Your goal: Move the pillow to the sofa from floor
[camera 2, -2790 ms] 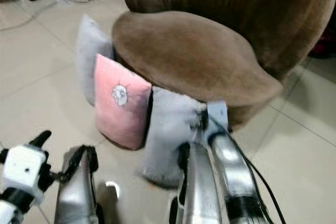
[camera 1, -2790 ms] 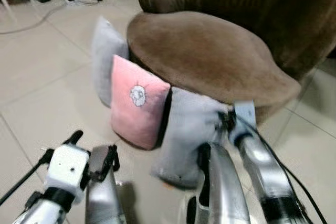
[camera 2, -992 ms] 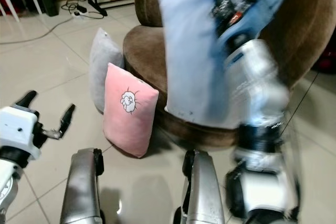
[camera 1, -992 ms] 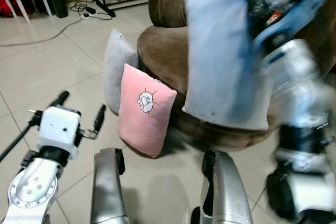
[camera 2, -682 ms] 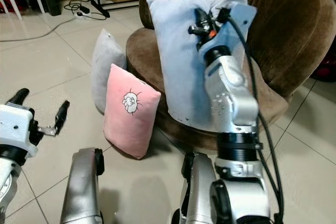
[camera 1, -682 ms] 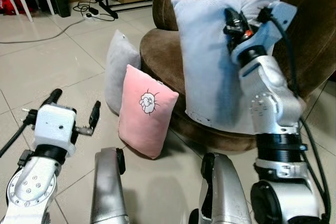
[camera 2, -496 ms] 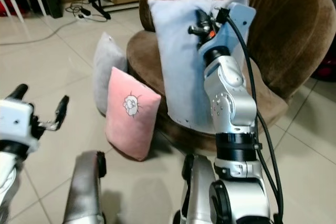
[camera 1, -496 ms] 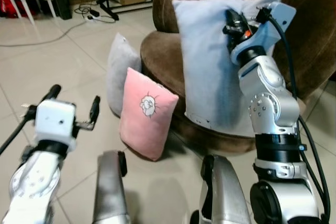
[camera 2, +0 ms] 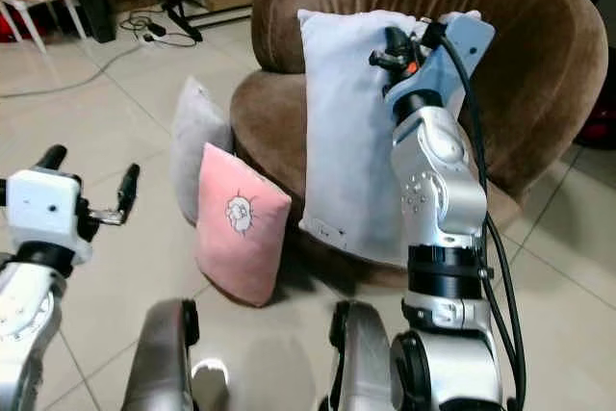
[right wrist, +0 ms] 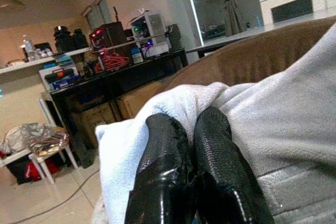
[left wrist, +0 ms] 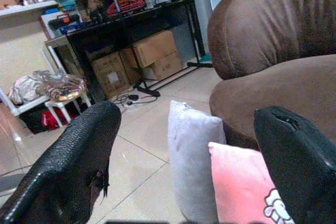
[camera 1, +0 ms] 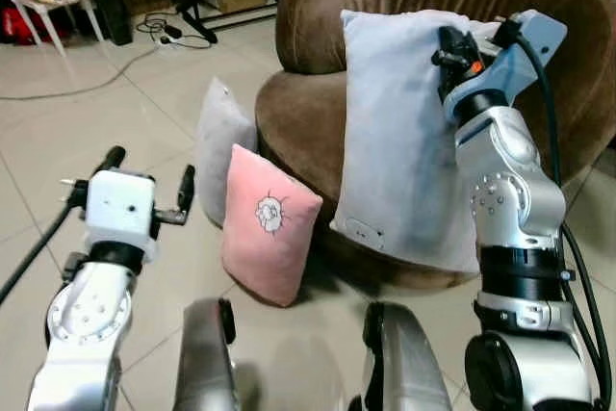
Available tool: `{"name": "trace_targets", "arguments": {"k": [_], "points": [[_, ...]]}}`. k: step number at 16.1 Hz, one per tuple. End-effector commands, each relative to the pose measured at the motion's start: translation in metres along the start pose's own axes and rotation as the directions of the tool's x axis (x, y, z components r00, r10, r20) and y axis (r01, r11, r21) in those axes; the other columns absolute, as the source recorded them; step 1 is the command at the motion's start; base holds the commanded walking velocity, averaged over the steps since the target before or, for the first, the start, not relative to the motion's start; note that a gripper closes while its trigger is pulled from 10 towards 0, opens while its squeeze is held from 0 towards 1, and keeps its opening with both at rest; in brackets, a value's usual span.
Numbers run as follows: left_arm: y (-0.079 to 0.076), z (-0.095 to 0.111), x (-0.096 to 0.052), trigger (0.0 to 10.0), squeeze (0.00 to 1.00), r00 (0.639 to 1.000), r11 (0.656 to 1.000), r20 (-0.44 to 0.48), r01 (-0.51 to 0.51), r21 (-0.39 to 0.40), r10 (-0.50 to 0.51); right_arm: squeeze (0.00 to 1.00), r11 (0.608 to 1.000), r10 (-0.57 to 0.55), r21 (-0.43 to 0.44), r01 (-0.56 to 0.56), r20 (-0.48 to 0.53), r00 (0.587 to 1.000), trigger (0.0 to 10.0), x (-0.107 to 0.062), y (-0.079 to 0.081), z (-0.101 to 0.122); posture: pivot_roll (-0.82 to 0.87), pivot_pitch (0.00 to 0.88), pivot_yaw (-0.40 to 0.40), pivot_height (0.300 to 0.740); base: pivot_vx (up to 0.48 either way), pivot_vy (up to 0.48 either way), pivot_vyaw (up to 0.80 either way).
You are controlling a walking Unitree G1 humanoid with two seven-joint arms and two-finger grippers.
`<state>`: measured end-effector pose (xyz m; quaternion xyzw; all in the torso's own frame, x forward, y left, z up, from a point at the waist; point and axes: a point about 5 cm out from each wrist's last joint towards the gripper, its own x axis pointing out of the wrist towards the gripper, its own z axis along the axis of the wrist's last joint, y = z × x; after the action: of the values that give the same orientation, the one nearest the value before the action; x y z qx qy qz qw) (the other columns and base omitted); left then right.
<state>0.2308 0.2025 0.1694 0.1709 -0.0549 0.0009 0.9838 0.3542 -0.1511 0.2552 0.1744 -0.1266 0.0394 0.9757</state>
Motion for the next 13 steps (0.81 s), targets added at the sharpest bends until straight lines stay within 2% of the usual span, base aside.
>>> {"name": "trace_targets", "arguments": {"k": [1, 3, 4, 7, 8, 13], "points": [[-0.003, -0.001, -0.001, 10.0, 0.00, 1.000, 1.000, -0.010, 0.013, 0.004, -0.013, 0.00, 1.000, 0.013, -0.013, -0.012, 0.045, 0.999, 10.0, 0.001, 0.002, 0.011, 0.07, 0.000, -0.068, 0.557, 0.000, 0.000, 0.00], [-0.006, -0.001, 0.005, 10.0, 0.00, 1.000, 1.000, -0.005, 0.031, 0.004, -0.031, 0.00, 0.999, -0.010, -0.044, 0.014, 0.083, 0.996, 10.0, 0.002, 0.000, 0.022, 0.04, 0.000, -0.046, 0.577, 0.000, 0.000, 0.00], [-0.006, 0.000, 0.006, 10.0, 0.00, 1.000, 1.000, -0.004, 0.031, 0.003, -0.031, 0.00, 0.999, -0.013, -0.047, 0.017, 0.083, 0.996, 10.0, 0.002, -0.001, 0.023, 0.04, 0.000, -0.046, 0.582, 0.000, 0.000, 0.00], [-0.007, -0.003, 0.009, 10.0, 0.00, 0.999, 0.999, -0.009, 0.048, 0.005, -0.048, 0.00, 0.992, -0.014, -0.128, 0.020, 0.044, 0.999, 10.0, -0.003, -0.005, 0.017, 0.01, 0.000, -0.022, 0.607, 0.000, 0.000, 0.00], [-0.012, -0.004, 0.009, 10.0, 0.00, 0.997, 0.997, -0.011, 0.073, 0.005, -0.073, 0.00, 0.991, -0.021, -0.128, 0.025, 0.038, 0.999, 10.0, -0.007, -0.007, 0.016, 0.00, 0.000, -0.017, 0.617, 0.000, 0.000, 0.00], [-0.016, -0.003, 0.013, 10.0, 0.00, 0.995, 0.995, -0.003, 0.101, 0.005, -0.101, 0.00, 0.993, -0.011, -0.117, 0.016, 0.044, 0.999, 10.0, -0.010, -0.004, 0.019, -0.01, 0.000, 0.000, 0.657, 0.000, 0.000, 0.00]]}}
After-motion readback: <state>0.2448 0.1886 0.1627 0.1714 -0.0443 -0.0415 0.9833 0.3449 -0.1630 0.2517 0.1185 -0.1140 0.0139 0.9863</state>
